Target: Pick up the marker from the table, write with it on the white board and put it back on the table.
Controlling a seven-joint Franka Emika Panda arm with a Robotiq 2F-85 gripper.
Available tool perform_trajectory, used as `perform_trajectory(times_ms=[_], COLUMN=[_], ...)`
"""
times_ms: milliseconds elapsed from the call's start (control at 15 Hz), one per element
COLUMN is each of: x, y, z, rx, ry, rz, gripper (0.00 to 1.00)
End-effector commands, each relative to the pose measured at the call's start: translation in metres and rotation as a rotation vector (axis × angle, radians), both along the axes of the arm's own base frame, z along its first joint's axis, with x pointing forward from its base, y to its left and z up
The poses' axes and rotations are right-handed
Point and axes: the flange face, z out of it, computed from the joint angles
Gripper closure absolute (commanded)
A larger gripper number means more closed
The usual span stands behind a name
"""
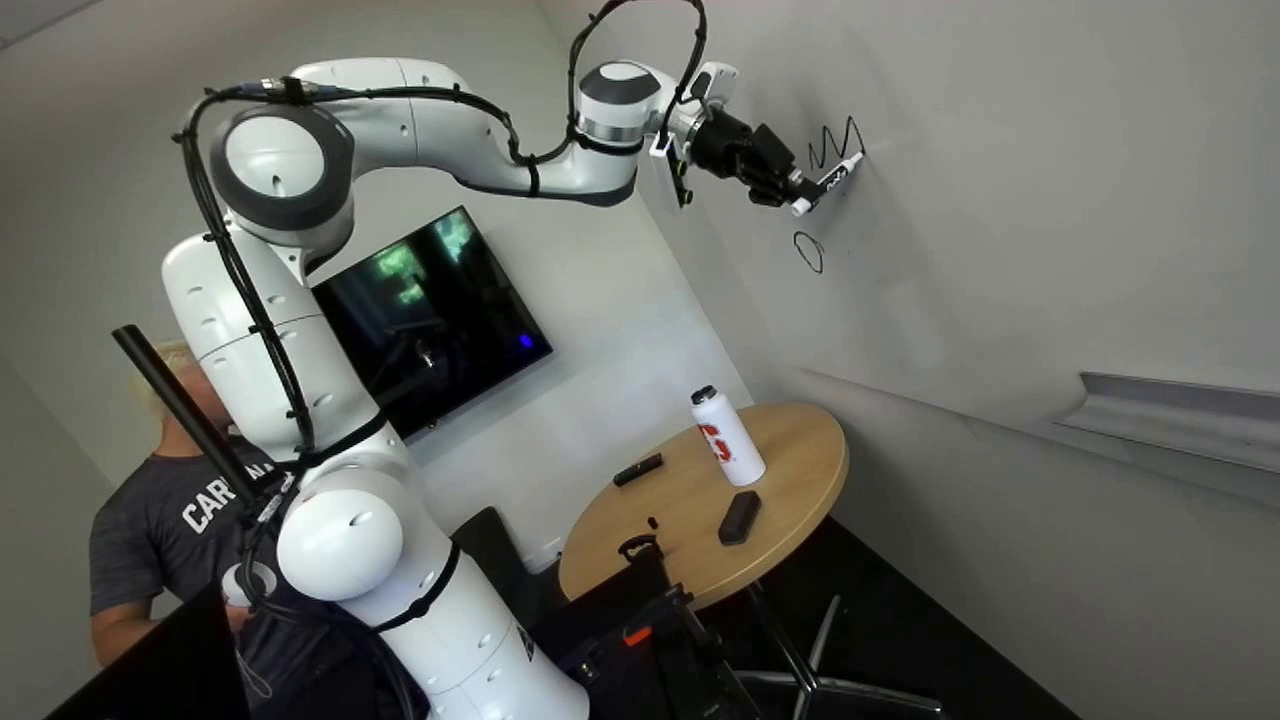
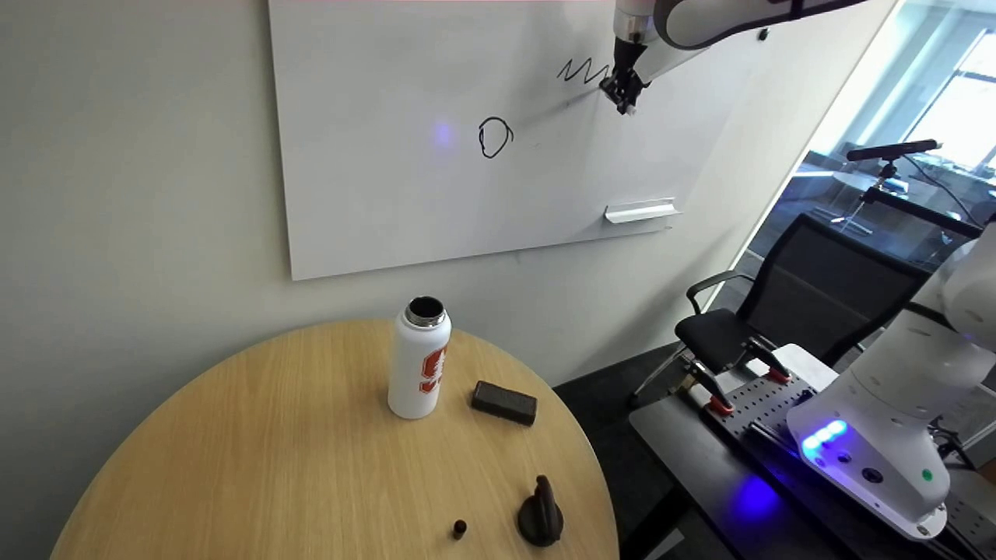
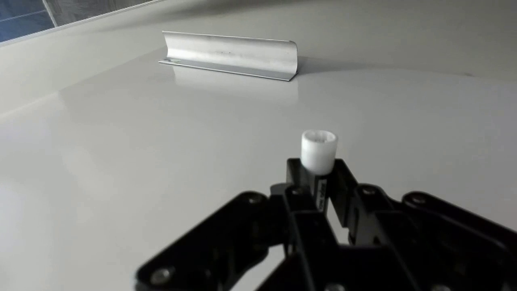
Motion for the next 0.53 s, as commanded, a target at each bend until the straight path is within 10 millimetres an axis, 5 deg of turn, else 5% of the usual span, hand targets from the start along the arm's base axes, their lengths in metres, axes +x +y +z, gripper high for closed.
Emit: perform_trajectory(times_ms=[0,200,467], x=[0.001,-0.019,-0.077], y=[0.003,0.016,0.048], z=[-0.009,-0.002,0.006], rx=[0.024,0.019,0.068], ry=[0.014,-0.001,-0.015], rz=[0.015,0.047,0.18], gripper=[0.95,0.95,0.95])
